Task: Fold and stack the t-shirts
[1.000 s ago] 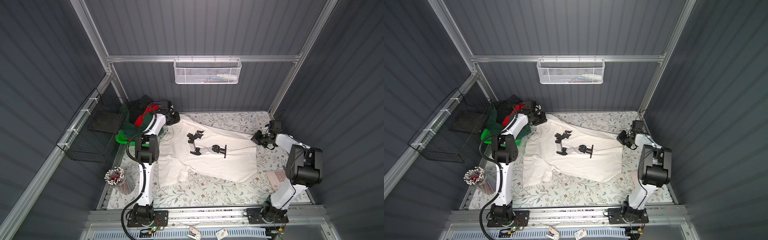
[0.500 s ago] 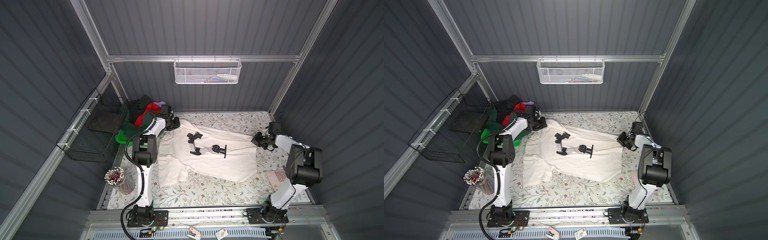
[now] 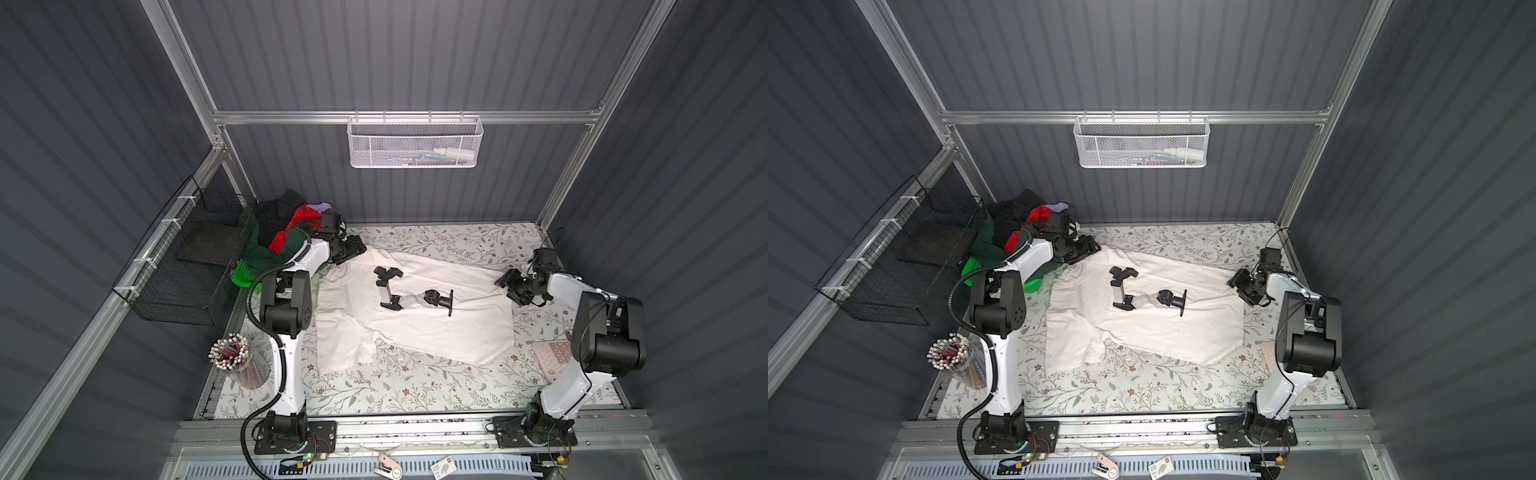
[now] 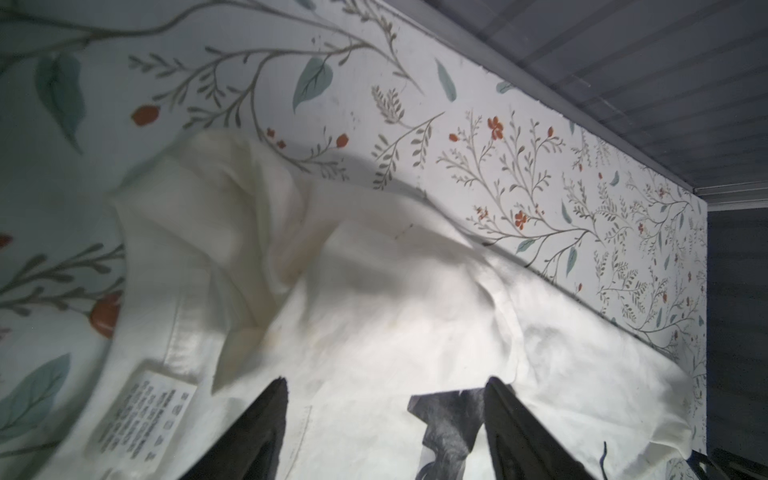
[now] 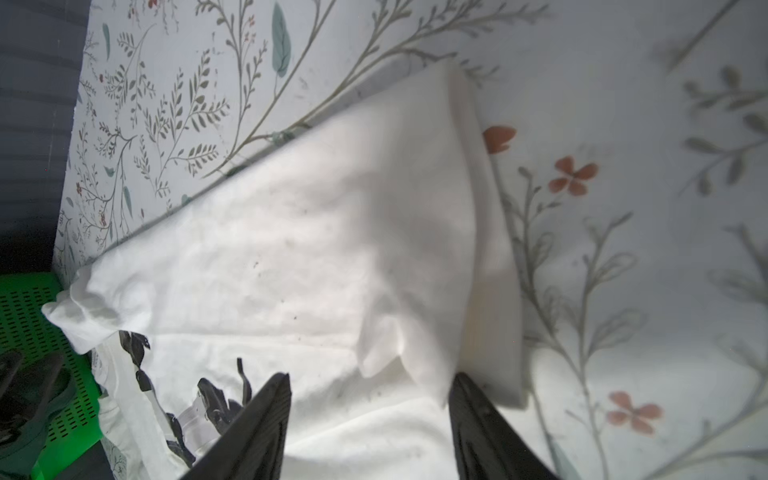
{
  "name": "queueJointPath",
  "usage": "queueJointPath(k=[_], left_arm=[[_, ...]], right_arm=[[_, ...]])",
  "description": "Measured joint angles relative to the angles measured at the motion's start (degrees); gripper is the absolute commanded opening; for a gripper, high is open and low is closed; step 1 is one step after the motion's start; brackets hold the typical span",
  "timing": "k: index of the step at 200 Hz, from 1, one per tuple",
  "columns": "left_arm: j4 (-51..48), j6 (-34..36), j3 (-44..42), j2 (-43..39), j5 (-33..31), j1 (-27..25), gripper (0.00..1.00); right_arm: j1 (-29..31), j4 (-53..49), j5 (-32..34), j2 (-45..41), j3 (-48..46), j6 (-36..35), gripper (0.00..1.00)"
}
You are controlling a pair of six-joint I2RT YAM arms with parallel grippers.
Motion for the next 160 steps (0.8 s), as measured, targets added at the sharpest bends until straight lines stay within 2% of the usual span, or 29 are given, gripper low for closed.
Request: queueJointPath(k=[23, 48, 87, 111, 160], left_arm=[[1.4, -0.4, -4.3, -1.4, 0.0, 0.0, 0.76], [1.5, -0.4, -4.7, -1.6, -0.1, -0.3, 0.75], [1.8, -0.6, -4.7, -1.6, -0.5, -0.3, 0.67], [1.9, -1.5, -3.6, -0.7, -0.5, -0.3, 0.57], [3.3, -2.5, -1.2, 2.6, 0.0, -0.3, 0.56]], right_arm=[[4.5, 0.0, 2.5, -2.9, -0.4, -0.2, 0.64], [9.7, 0.5, 3.5, -4.2, -0.4, -0.2, 0.64], [16.1, 0.5, 3.7, -4.6, -0.4, 0.0, 0.63], [17.7, 0.5, 3.7, -5.6, -0.4, 0.5, 0.63], [18.3, 1.0, 4.0, -7.6, -3.6, 1.5, 0.62]])
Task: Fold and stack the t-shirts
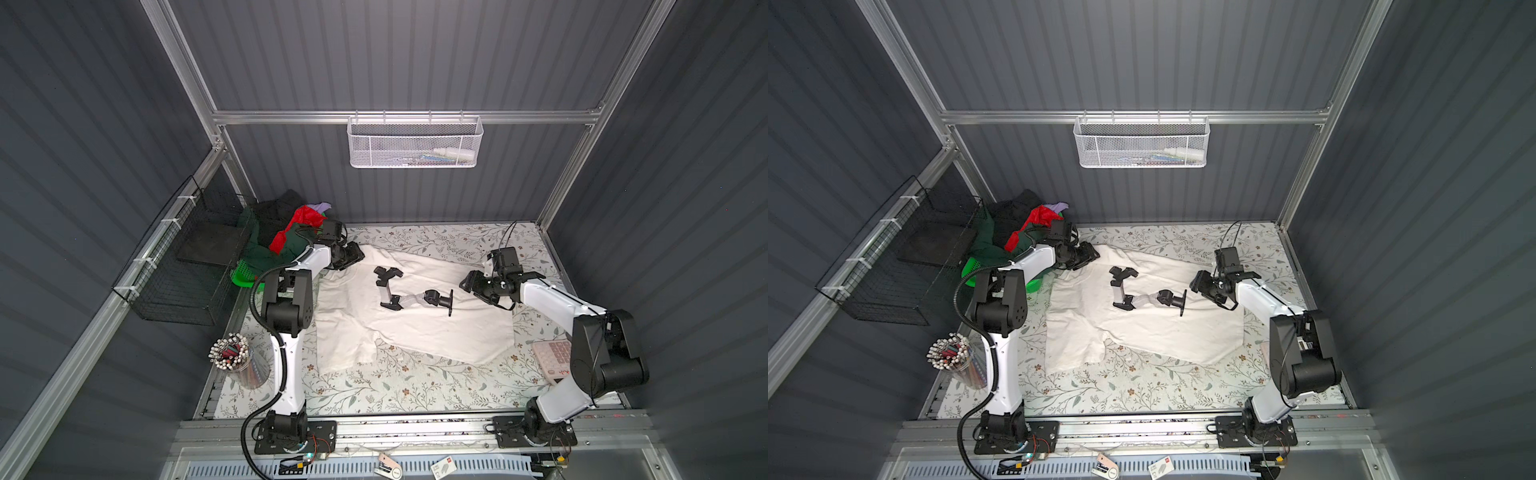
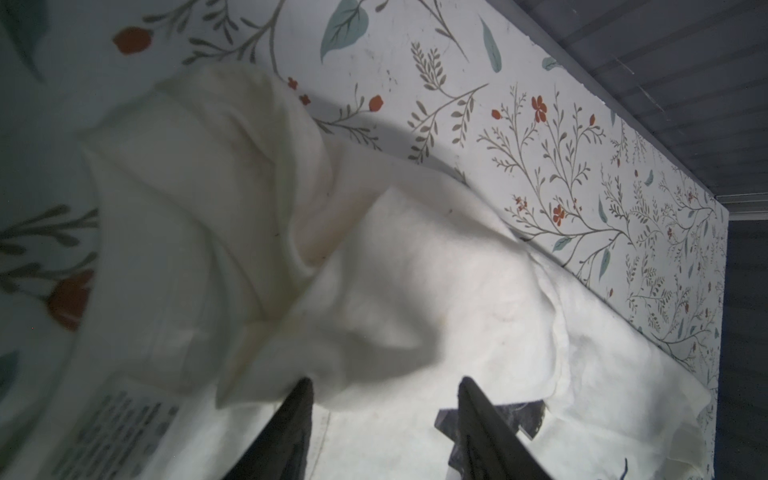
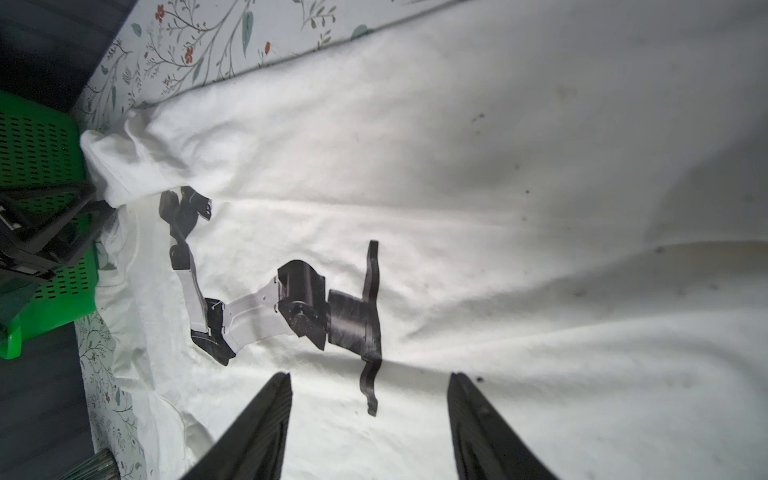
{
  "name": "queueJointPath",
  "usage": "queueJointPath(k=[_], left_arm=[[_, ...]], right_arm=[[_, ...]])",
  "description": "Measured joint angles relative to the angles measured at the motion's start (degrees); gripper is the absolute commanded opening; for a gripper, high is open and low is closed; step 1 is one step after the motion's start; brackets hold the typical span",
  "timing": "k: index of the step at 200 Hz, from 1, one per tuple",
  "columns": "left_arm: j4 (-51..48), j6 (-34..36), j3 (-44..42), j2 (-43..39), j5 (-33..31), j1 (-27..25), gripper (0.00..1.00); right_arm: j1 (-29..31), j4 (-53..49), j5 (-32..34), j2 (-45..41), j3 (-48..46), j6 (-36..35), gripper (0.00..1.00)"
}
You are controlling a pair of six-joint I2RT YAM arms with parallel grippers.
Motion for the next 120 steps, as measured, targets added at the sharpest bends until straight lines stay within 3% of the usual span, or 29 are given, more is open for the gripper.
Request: queueJointPath(k=[33, 75, 98, 120], left_arm=[[0.1, -0.5, 1.0, 1.2, 0.1, -0.4, 0.50], [0.0, -0.3, 4.1, 2.9, 1.6, -1.0, 0.23], [-0.9, -0.3, 6.9, 4.7, 2.3, -1.0, 0.00], [-2.2, 0.2, 8.0, 5.4, 2.8, -1.0, 0.00]], right_arm=[[0.0, -0.1, 0.8, -1.0, -1.4, 0.3, 0.62], [0.0, 0.0, 1.2, -2.2, -1.4, 0.2, 0.62], [0.0, -0.1, 2.4, -2.5, -1.4, -0.2, 0.62], [0.0, -0.1, 3.3, -3.3, -2.1, -0.5, 0.62]])
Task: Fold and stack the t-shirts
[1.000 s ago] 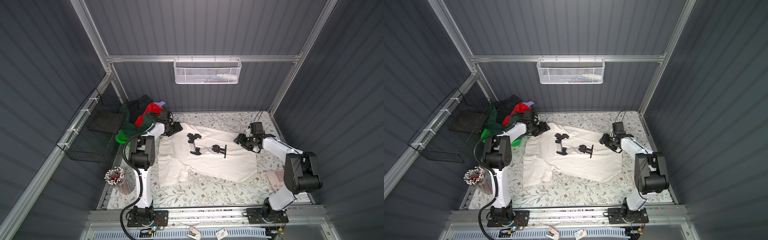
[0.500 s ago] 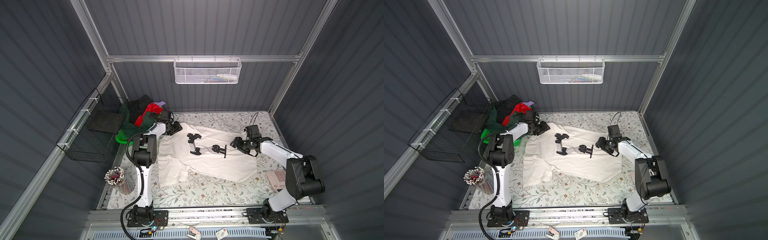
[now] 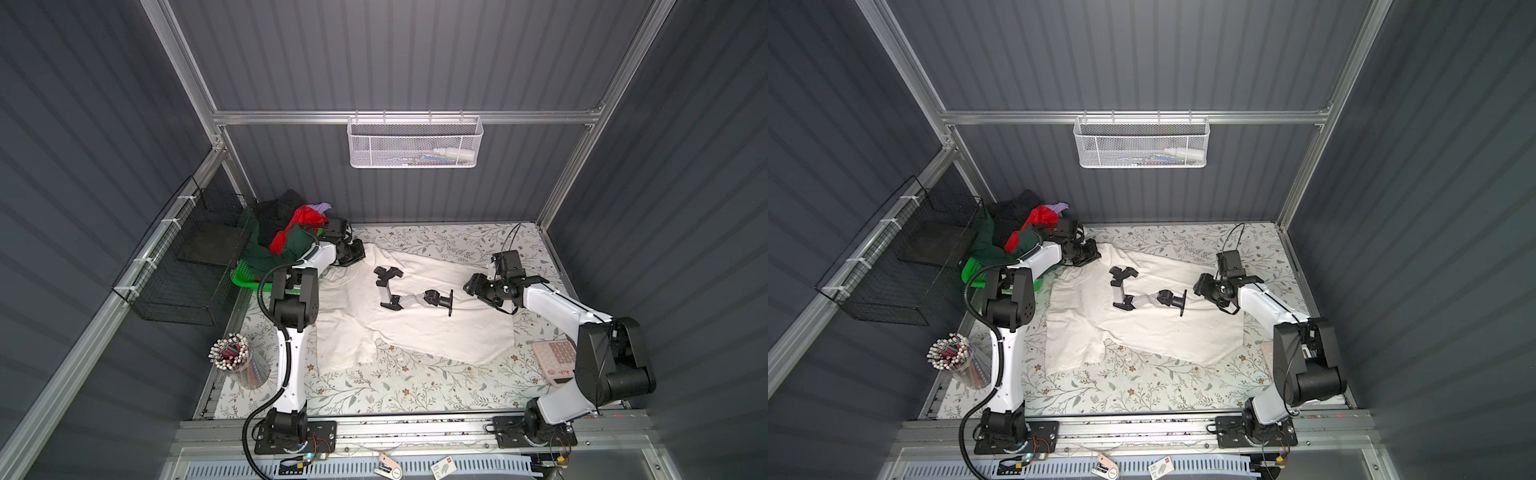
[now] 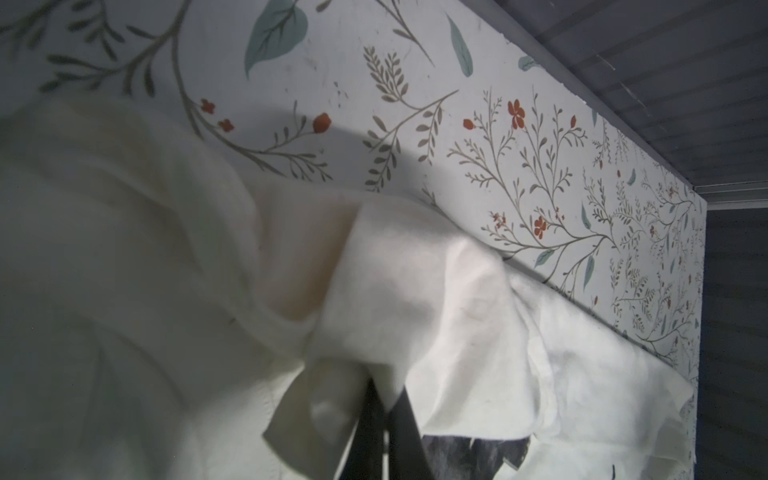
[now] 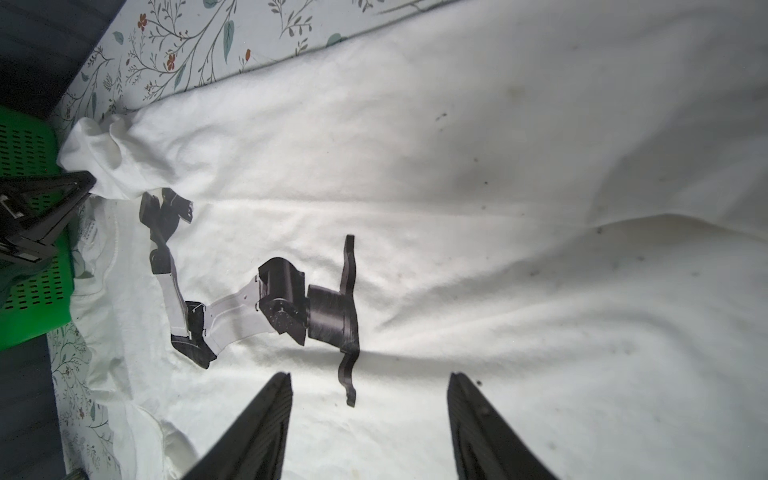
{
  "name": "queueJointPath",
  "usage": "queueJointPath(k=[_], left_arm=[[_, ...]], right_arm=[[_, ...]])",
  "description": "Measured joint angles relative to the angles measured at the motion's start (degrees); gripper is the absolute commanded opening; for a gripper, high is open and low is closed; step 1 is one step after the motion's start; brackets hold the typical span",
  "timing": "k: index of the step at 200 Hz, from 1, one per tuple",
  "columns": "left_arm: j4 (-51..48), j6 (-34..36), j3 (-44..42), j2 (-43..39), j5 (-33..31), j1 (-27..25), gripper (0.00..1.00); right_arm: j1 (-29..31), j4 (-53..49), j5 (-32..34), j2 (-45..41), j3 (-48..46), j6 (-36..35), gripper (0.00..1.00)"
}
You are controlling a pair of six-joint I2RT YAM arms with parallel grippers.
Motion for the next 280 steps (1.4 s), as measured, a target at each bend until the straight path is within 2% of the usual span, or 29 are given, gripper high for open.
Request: queueJointPath(k=[43, 93, 151, 203, 280], left_arm=[[-2.0, 0.0, -0.6, -1.1, 0.0, 0.0, 0.00], [-6.6, 0.0, -1.9, -9.2, 0.7, -0.1, 0.00], [-17.3, 2.1, 5.2, -10.1, 2.1, -0.4, 0.00], [-24.8, 5.4, 12.0, -5.8, -0.9, -0.4, 0.00], [-27.4, 6.1, 18.0, 4.7, -5.4, -0.4, 0.03]], right_arm=[[0.2, 0.1, 1.2, -2.6, -2.0, -0.1, 0.60], [2.7, 0.2, 2.7, -3.2, -2.6, -0.6, 0.60], [6.9, 2.2, 3.4, -2.8, -2.7, -0.4, 0.60], [9.1, 3.1, 3.2, 0.8, -2.3, -0.3, 0.59], [9.3, 3.2, 2.5, 1.6, -2.0, -0.3, 0.60]])
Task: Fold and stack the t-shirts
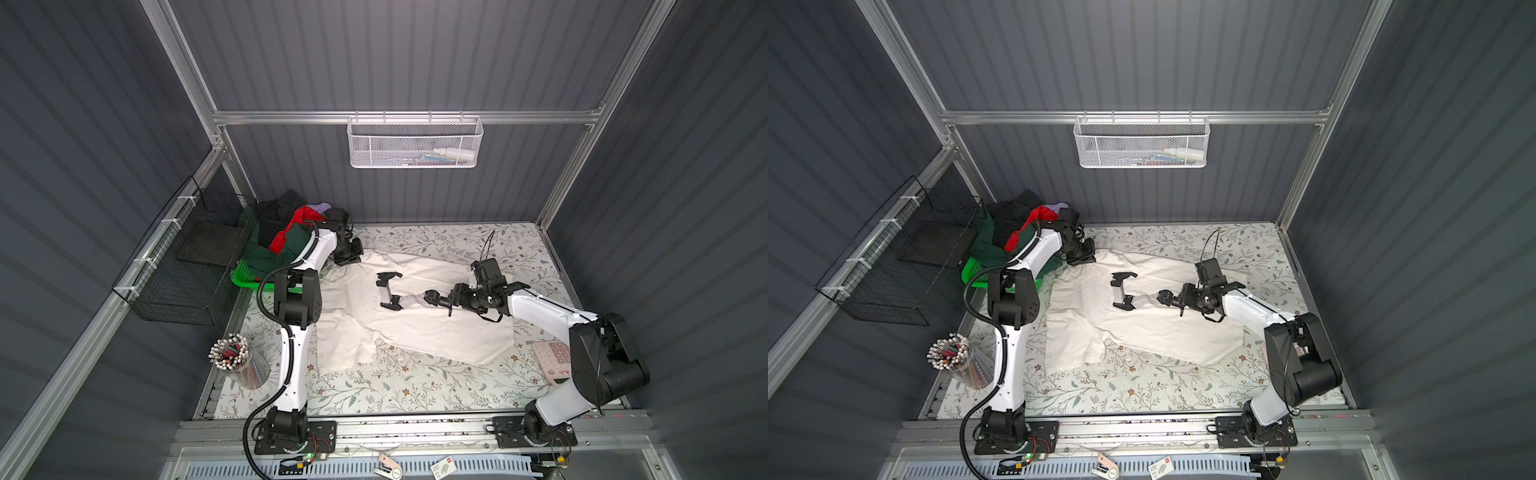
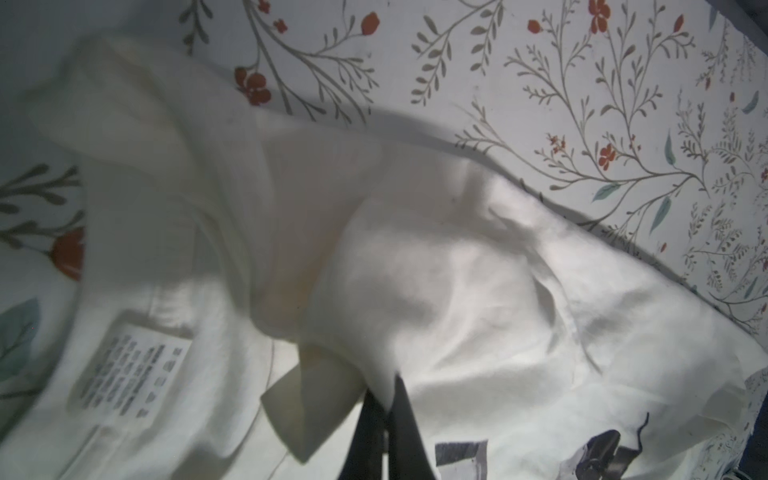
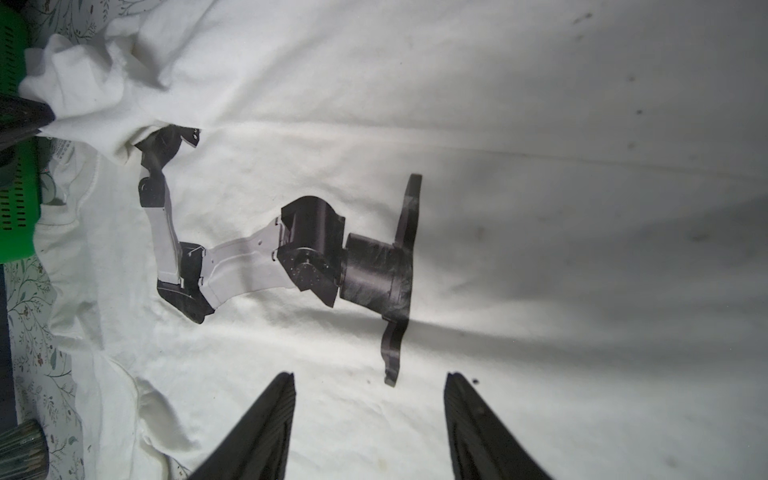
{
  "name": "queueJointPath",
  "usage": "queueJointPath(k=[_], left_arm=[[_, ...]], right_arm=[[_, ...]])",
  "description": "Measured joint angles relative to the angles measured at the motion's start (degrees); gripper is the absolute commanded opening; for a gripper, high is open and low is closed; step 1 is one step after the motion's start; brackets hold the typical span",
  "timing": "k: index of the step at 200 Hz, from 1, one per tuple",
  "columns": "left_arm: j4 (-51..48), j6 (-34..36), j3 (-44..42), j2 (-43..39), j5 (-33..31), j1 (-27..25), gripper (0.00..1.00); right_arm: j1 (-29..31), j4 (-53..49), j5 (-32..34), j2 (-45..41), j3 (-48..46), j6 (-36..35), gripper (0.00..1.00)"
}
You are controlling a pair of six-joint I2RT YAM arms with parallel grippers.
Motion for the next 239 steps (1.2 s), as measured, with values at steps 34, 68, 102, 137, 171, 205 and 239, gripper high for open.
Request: queueJointPath(k=[34, 68, 102, 137, 171, 205, 239], left_arm=[[2.7, -0.2, 2.0, 0.8, -1.4, 0.0, 0.35], [7.5, -0.3, -1.2, -0.6, -3.7, -0.4, 1.00], [13.6, 0.0, -19.2, -10.4, -9.3, -2.5, 1.00], [19.0, -1.3, -28.0, -18.3, -11.0, -5.4, 0.99], [23.8, -3.5, -30.3, -20.7, -9.3, -7.8, 0.79], [25.4, -5.7, -29.4, -17.3, -6.5, -7.9, 0.64], [25.5, -6.8, -28.2, -13.3, -4.9, -7.9, 0.60]], right_arm=[[0.0, 0.0, -0.1, 0.0, 0.0, 0.0, 0.60], [0.0, -0.1, -0.1, 0.0, 0.0, 0.0, 0.60], [0.0, -0.1, -0.5, 0.5, 0.2, 0.0, 0.60], [0.0, 0.5, -1.3, 1.8, 0.6, 0.3, 0.60], [0.0, 0.8, -1.4, 2.3, 0.6, 0.5, 0.60], [0.0, 1.0, -1.4, 2.3, 0.6, 0.6, 0.60], [0.0, 1.0, -1.0, 2.3, 0.6, 0.6, 0.60]])
